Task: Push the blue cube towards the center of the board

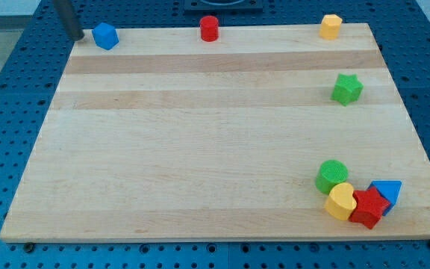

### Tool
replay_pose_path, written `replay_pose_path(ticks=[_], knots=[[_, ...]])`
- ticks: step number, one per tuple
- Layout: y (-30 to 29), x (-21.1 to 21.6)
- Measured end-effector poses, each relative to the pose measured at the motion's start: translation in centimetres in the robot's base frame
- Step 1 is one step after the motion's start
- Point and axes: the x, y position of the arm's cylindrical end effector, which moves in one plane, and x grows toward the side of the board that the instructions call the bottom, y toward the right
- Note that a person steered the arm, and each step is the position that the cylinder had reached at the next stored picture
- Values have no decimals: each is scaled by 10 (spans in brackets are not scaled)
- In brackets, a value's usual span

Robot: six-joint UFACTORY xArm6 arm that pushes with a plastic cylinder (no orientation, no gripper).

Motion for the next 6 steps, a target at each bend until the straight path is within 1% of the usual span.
replay_pose_path(ticks=[1,2,3,4,6], knots=[[35,-10],[39,1],[45,24],[70,54],[117,132]])
